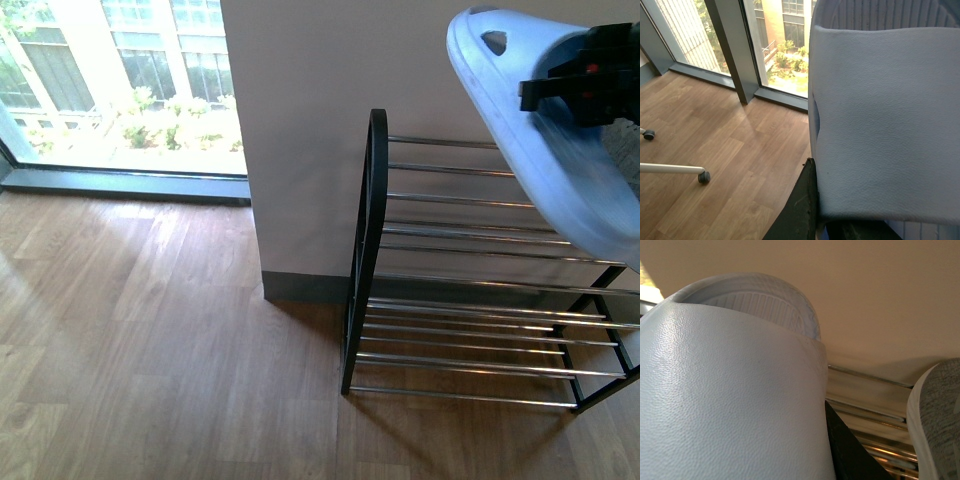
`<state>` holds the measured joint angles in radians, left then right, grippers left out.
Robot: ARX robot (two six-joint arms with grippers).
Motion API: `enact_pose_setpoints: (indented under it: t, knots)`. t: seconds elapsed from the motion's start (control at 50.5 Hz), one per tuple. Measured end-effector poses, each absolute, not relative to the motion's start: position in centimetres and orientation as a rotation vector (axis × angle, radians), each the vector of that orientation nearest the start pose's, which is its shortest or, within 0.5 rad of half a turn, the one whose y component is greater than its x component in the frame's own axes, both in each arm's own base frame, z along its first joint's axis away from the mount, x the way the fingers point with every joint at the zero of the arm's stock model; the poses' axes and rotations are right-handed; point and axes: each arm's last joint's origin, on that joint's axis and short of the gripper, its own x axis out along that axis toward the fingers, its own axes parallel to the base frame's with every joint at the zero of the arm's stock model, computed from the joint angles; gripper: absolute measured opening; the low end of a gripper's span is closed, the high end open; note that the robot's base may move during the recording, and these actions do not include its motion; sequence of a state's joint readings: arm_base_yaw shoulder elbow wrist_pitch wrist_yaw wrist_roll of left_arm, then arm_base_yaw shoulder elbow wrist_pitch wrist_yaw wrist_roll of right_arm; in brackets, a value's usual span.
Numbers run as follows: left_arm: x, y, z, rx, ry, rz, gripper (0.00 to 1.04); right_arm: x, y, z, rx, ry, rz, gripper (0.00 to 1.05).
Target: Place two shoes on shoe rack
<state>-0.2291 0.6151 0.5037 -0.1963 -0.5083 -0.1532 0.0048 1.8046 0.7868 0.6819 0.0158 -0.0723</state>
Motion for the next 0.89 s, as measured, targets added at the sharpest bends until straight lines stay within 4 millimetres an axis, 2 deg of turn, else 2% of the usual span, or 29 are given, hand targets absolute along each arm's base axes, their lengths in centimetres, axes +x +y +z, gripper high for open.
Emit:
enact_pose_setpoints:
  t: [0.158, 0.435, 0.633, 0.89]
  knots:
    - [14.3, -1.9, 26.0, -0.040, 0.266, 0.298, 0.02, 38.7, -0.6, 13.2, -0.085, 0.364, -0.056, 0.02]
    - [14.3, -1.9, 26.0, -0.040, 0.266, 0.298, 0.02, 42.4, -2.4, 9.4, -0.116, 0.427, -0.143, 0.02]
    - [14.3, -1.9, 26.0, -0.040, 0.266, 0.298, 0.02, 43.7, -3.4, 7.3, -0.199, 0.440, -0.156, 0.02]
    - [14.3, -1.9, 26.0, -0.040, 0.266, 0.298, 0.02, 45.5, -6.1, 4.6, -0.396, 0.454, -0.171, 0.02]
